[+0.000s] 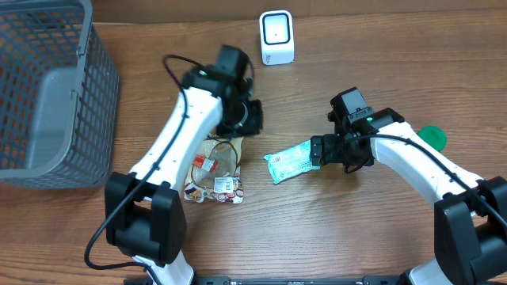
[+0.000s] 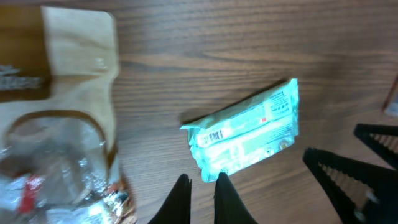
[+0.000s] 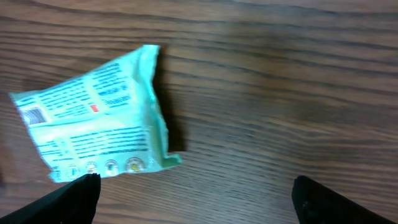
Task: Scan the item barcode
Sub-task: 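Move the left gripper over the wipes pack's left end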
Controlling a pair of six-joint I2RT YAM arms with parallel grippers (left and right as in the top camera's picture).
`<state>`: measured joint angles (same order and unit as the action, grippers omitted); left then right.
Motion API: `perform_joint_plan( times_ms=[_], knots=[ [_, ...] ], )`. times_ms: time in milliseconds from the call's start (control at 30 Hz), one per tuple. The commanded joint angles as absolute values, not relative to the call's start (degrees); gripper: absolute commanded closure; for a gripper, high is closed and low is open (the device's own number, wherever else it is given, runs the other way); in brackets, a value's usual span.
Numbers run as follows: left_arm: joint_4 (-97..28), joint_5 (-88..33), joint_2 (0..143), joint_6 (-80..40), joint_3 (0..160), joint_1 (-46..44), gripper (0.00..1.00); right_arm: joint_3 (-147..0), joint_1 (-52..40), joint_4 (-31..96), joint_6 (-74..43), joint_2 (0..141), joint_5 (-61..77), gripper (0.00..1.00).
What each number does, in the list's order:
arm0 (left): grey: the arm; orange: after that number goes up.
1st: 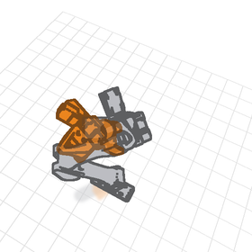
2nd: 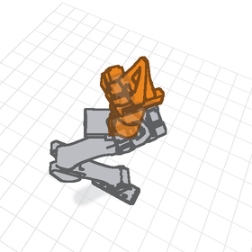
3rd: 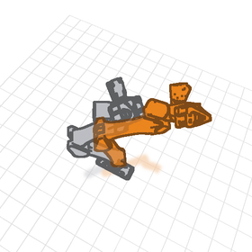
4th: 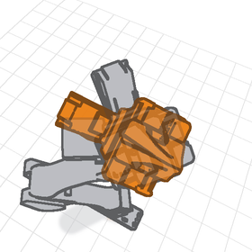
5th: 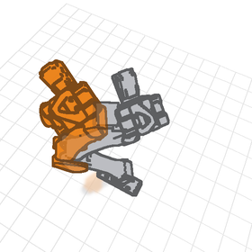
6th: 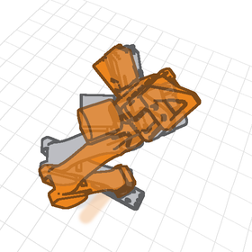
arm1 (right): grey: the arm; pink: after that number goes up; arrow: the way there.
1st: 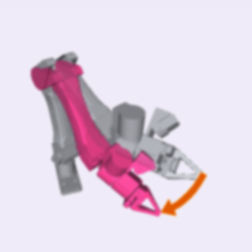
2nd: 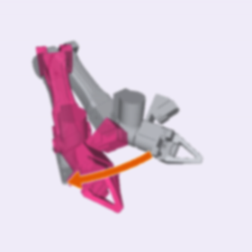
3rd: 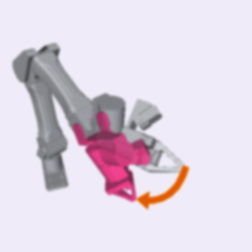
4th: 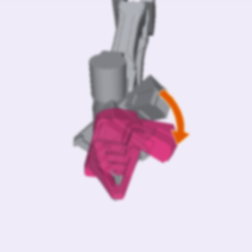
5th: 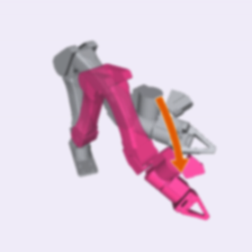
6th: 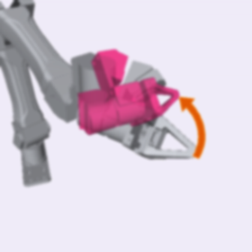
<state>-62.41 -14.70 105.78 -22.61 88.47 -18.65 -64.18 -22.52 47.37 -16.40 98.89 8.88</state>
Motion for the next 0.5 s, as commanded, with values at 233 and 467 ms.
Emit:
perform_joint_plan(
  times_ms=[233,467],
  knots=[
    [-52.2,-13.1,105.1,-30.9,76.4,-24.1,0.96,-64.0,-22.4,44.2,-14.3,98.4,18.2,0.0],
    [-47.2,-13.1,106.5,-33.4,74.1,-25.5,0.96,-64.0,-22.4,44.0,-14.5,98.4,18.9,0.0]
  ],
)
